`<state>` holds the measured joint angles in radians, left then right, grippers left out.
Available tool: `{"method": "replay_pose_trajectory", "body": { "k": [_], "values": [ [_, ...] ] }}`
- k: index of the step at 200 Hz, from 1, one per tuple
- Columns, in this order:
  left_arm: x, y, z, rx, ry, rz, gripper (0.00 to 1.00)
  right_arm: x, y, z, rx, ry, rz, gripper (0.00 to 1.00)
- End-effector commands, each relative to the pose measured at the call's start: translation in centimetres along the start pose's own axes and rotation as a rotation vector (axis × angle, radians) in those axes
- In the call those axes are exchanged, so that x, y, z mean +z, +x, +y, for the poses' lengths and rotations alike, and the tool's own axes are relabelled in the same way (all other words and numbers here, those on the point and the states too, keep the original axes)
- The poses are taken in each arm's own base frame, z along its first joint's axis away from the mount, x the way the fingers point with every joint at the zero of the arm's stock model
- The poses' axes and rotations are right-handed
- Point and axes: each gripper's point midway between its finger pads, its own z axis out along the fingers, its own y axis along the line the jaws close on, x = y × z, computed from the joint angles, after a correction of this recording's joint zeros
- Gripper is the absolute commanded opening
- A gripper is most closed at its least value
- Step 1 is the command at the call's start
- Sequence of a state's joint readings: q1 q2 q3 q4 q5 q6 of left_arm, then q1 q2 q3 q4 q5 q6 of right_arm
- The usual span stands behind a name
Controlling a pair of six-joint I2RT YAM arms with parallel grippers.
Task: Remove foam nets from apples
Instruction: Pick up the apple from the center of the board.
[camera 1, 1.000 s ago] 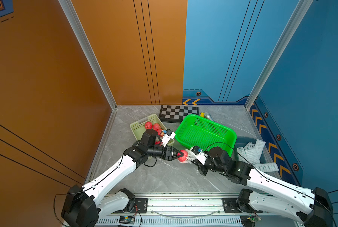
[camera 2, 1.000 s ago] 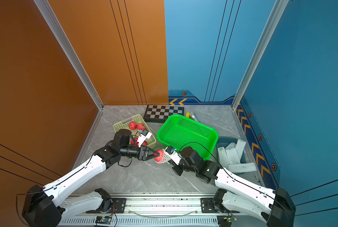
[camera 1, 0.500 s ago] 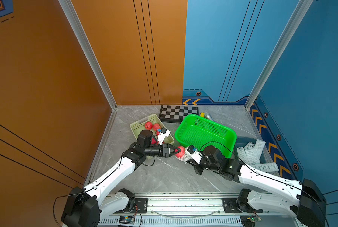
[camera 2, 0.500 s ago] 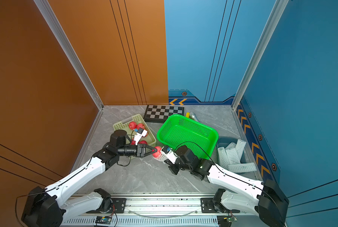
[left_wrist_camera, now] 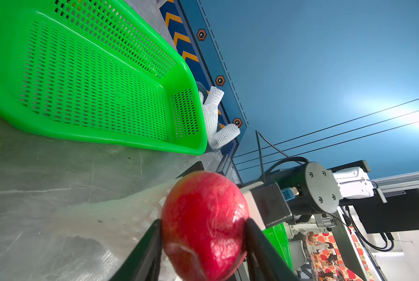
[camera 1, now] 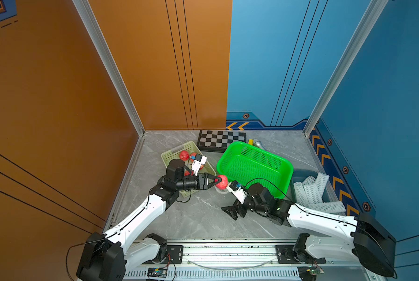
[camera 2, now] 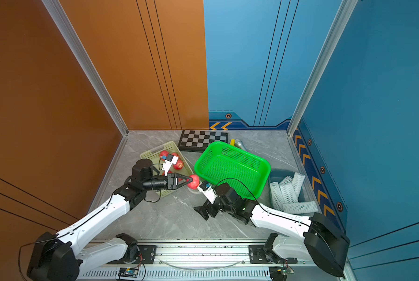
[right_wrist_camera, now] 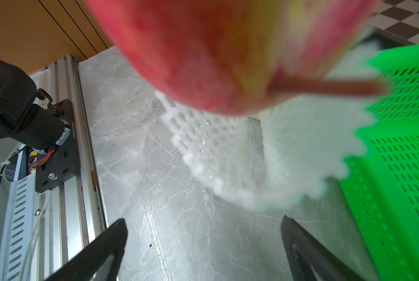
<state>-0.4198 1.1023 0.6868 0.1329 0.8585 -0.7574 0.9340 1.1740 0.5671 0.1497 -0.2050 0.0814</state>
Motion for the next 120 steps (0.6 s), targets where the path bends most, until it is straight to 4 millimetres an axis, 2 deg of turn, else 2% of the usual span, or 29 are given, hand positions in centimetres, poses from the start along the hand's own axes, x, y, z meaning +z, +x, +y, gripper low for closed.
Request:
{"method": "replay_pose_trajectory", "body": {
  "k": [1,39,120],
  "values": [
    [-0.1,0.2,-0.1,0.014,0.019,0.002,0.52,-1.8,-1.6,-0.6,-0.028,0.064,-0.045,1.00],
    [0.0,0.3,-0.2,0.014,0.023,0.007,0.53,-3.5,-2.8,-1.4,-0.042,0.103,-0.087,1.00],
    [1.6,2.4,-1.3,0.024,0.081,0.114,0.54,-3.7,-7.4,-1.2,-0.058,0.082,-0.226,1.00]
  ]
}}
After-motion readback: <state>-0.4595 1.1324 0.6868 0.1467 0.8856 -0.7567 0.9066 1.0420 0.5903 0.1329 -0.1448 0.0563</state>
